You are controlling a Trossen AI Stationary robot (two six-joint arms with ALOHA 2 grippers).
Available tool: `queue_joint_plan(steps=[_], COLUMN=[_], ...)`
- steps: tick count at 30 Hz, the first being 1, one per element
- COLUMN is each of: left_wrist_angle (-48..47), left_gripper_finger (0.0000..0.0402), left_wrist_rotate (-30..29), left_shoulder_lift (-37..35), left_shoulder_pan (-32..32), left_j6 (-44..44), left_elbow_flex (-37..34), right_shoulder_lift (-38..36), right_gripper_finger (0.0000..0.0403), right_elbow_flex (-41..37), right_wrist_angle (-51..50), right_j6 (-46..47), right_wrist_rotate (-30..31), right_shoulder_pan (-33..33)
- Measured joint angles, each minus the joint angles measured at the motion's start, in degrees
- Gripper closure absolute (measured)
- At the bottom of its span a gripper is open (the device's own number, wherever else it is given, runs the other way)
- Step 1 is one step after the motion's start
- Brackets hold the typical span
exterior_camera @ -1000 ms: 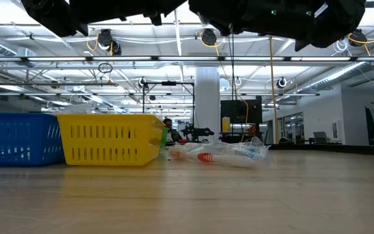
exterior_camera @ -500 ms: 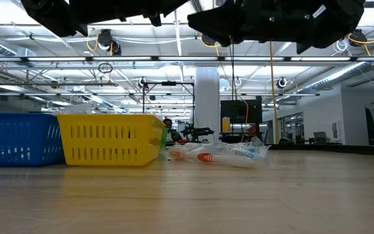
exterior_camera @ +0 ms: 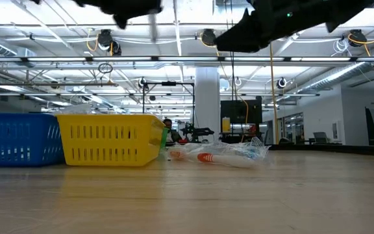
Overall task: Pick & Place Travel size toiletries
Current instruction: Put the silver nail cutter into the blue bin
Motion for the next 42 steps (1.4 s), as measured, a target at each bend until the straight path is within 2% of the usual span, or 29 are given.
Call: queue_joint_plan(steps=[3, 6, 9, 16, 22, 31, 35, 42], left_wrist_angle=[-11.82, -17.31, -17.76, -17.05, -17.82, -35.14, -35.62, -35.64], left_gripper_finger=[0.0361, 0.0361, 0.0361, 0.0361, 0.0361, 0.0358, 0.0346, 0.0359], left_wrist_rotate=[-4.55, -8.84, -11.43, -24.39, -24.7, -24.82, -24.78, -22.51], left_shoulder_lift=[-3.6, -7.14, -10.71, -19.58, -21.73, -21.39, -21.38, -21.38], left_shoulder_pan=[-3.32, -7.56, -11.74, -22.04, -26.79, -27.12, -27.02, -27.02], left_j6=[-7.31, -14.35, -20.88, -40.68, -59.62, -85.64, -87.68, -87.81], left_elbow_flex=[-0.19, -2.0, -6.44, -17.75, -22.08, -22.35, -22.35, -22.35], right_shoulder_lift=[-3.44, -5.48, -6.98, -9.66, -10.47, -10.47, -10.47, -10.45], right_gripper_finger=[0.0162, 0.0167, 0.0173, 0.0183, 0.0184, 0.0187, 0.0189, 0.019], right_elbow_flex=[0.0, -0.93, -3.18, -8.74, -9.81, -9.81, -9.81, -9.81], right_wrist_angle=[-5.27, -6.58, -4.35, 4.77, 6.07, 6.37, 6.37, 6.37], right_j6=[1.02, 1.51, 1.28, 0.91, 0.22, 0.13, 0.17, 0.2], right_wrist_rotate=[2.54, 3.72, 3.73, 3.7, 3.67, 3.47, 3.47, 3.44], right_shoulder_pan=[0.0, 0.0, -0.17, -1.31, -2.03, -2.25, -2.25, -2.25])
